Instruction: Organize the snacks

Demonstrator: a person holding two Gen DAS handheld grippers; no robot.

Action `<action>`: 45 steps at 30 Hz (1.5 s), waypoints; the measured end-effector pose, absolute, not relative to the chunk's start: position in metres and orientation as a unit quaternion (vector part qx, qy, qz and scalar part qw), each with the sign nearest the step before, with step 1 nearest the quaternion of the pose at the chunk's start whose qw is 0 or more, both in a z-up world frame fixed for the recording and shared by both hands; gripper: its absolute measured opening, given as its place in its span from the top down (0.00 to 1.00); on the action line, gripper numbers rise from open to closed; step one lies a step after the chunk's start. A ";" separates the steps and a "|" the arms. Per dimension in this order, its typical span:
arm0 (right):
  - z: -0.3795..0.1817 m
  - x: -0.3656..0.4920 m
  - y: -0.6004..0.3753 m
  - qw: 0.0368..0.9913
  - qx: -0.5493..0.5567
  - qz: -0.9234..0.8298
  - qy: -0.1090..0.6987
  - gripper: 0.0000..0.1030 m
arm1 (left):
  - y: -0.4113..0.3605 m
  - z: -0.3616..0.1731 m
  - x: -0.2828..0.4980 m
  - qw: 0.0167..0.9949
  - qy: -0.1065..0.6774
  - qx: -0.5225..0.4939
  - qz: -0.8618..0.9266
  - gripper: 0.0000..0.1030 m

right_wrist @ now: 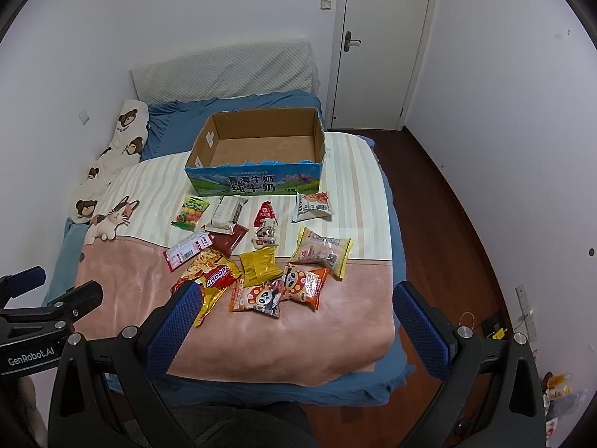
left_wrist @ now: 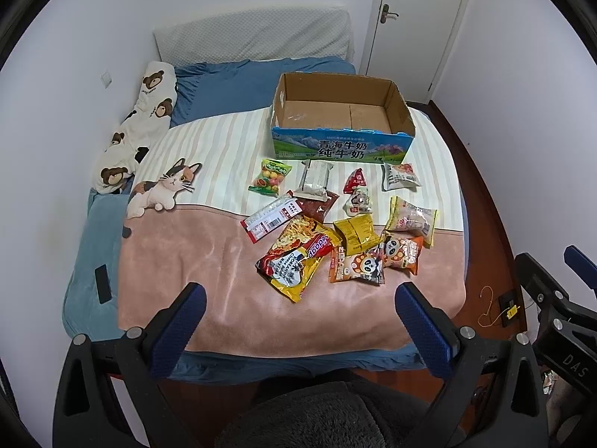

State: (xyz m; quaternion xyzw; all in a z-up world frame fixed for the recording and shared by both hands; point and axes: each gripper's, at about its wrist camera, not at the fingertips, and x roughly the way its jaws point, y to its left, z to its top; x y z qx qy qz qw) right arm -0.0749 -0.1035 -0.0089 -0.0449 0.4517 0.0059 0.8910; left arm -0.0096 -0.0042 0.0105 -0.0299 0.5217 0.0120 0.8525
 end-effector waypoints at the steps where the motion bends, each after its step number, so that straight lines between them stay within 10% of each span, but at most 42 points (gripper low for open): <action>1: -0.009 -0.076 -0.103 0.891 -0.045 0.006 0.451 0.00 | -0.004 0.010 -0.009 0.852 0.522 -0.029 0.012 0.00; 45: 0.000 -0.089 -0.098 0.895 -0.042 0.013 0.443 0.00 | 0.003 0.017 -0.024 0.853 0.520 -0.038 0.009 0.00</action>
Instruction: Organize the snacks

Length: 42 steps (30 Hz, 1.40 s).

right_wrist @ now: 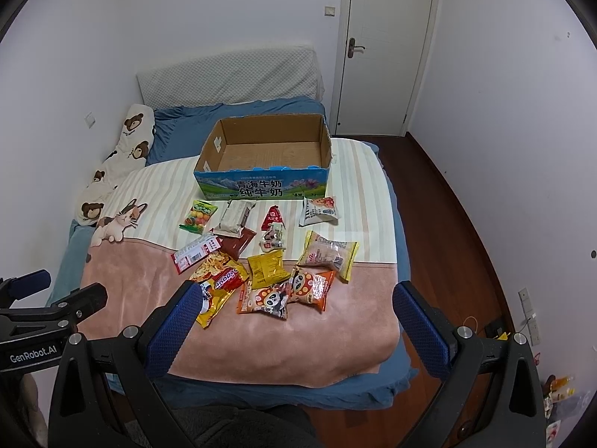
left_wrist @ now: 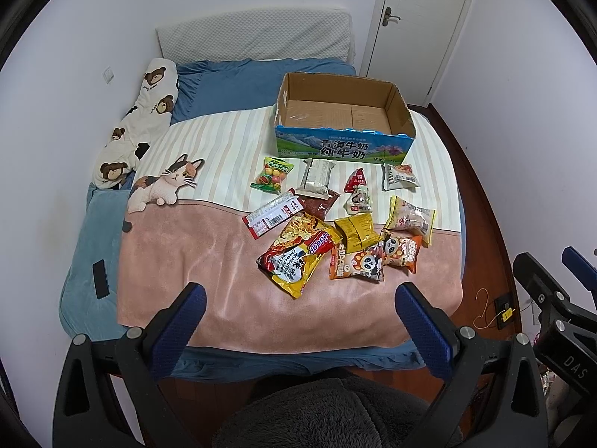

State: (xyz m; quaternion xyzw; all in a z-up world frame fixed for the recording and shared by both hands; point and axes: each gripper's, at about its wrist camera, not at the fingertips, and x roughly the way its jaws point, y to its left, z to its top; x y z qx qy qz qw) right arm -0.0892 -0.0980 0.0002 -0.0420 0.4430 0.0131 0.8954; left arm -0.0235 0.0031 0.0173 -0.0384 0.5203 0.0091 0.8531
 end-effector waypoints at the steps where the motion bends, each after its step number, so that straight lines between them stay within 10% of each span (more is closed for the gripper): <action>1: 0.000 -0.089 -0.098 0.895 -0.042 0.013 0.443 0.00 | 0.003 0.017 -0.023 0.853 0.521 -0.038 0.009 0.00; 23: -0.017 -0.068 -0.098 0.887 -0.018 0.017 0.462 0.00 | 0.008 0.003 -0.009 0.848 0.528 -0.041 0.021 0.00; 42: -0.290 0.069 -0.120 0.767 0.061 0.012 0.639 0.04 | 0.005 -0.212 0.136 0.750 0.655 0.090 0.005 0.00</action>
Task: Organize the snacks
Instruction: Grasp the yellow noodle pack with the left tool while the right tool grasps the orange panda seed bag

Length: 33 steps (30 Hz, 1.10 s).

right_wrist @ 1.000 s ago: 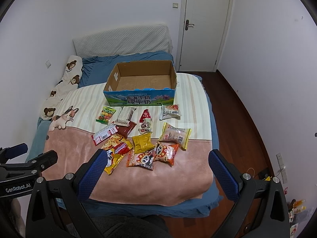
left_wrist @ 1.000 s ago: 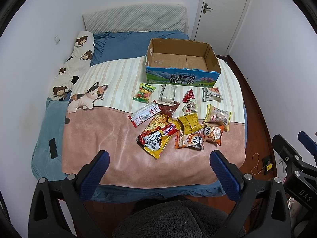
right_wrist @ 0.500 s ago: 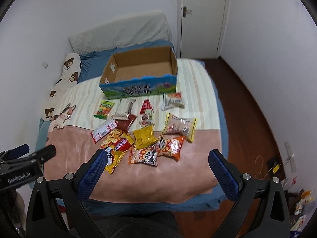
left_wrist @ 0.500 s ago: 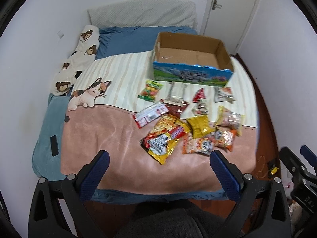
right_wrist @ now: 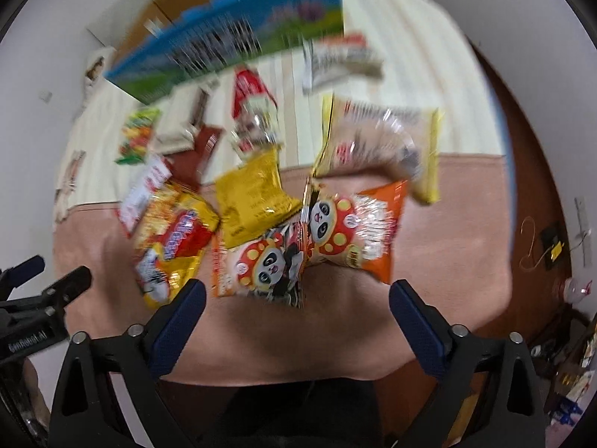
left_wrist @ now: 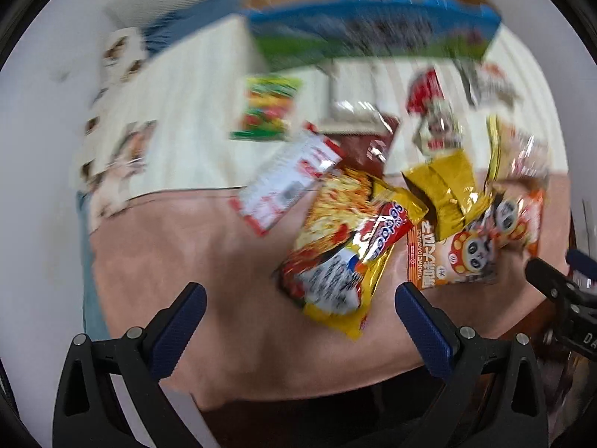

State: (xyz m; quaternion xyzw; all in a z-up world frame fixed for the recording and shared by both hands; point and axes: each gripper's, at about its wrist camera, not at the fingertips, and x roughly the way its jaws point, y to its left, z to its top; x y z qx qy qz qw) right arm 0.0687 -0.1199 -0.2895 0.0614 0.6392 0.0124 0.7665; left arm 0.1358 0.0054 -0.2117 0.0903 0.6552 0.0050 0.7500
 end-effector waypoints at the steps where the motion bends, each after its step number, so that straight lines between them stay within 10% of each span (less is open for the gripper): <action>1: -0.298 0.072 -0.119 0.765 0.057 0.009 0.641 0.04 | 0.001 -0.227 0.144 0.741 0.663 0.100 -0.005 0.00; 20: -0.347 0.093 -0.098 0.733 0.063 0.043 0.676 0.04 | 0.018 -0.329 0.159 0.703 0.707 0.069 -0.035 0.15; 33: -0.404 0.075 -0.037 0.634 0.176 0.127 0.742 0.29 | 0.108 -0.345 0.099 0.702 0.711 -0.004 0.045 0.14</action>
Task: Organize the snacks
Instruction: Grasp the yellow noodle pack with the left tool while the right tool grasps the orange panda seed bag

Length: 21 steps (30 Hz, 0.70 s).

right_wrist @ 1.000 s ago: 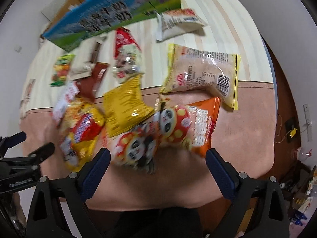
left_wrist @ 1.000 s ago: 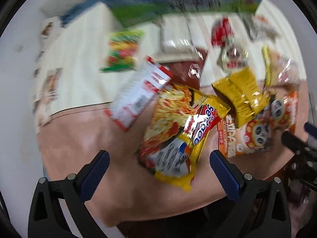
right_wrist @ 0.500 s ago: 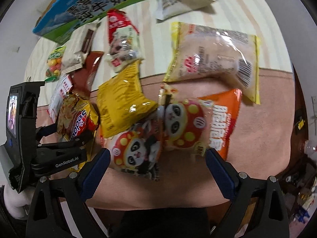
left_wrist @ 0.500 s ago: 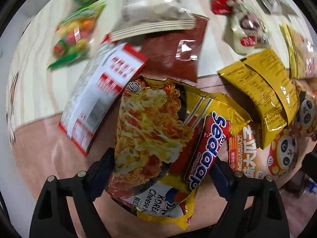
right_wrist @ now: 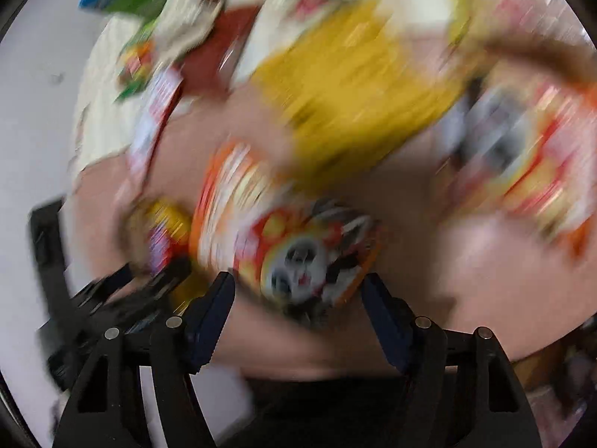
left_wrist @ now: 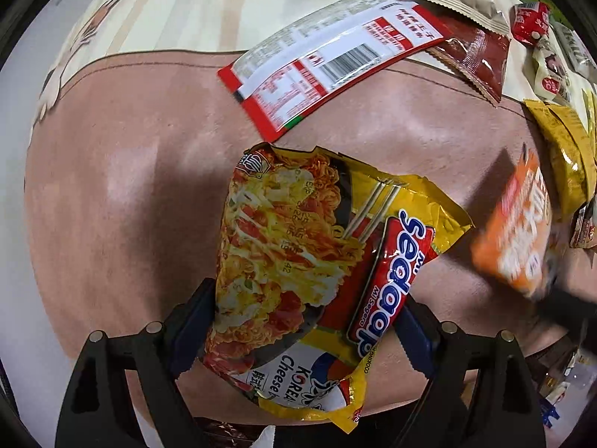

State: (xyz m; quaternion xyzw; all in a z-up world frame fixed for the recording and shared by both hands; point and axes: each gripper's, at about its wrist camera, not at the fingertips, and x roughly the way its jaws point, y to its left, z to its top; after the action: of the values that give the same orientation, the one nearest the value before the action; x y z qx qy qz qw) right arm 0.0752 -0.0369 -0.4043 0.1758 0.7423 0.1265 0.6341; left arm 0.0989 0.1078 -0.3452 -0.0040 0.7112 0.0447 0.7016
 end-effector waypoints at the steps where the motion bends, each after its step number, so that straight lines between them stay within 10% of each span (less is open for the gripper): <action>1: -0.399 0.072 -0.032 0.635 0.164 0.136 0.743 0.28 | 0.113 -0.351 0.095 0.702 0.710 -0.007 0.043 0.14; 12: -0.400 0.100 0.069 0.663 -0.190 0.218 0.690 0.20 | 0.156 -0.367 0.098 0.700 0.713 -0.017 0.017 0.13; 21: -0.408 0.107 0.029 0.678 -0.053 0.100 0.726 0.36 | 0.184 -0.393 0.102 0.698 0.716 -0.016 0.006 0.13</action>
State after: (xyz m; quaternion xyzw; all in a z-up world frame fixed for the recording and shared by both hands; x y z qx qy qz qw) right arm 0.1065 0.0291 -0.4082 -0.0527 0.7260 0.0995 0.6784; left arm 0.1022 0.1840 -0.3927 -0.0160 0.7162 0.0061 0.6977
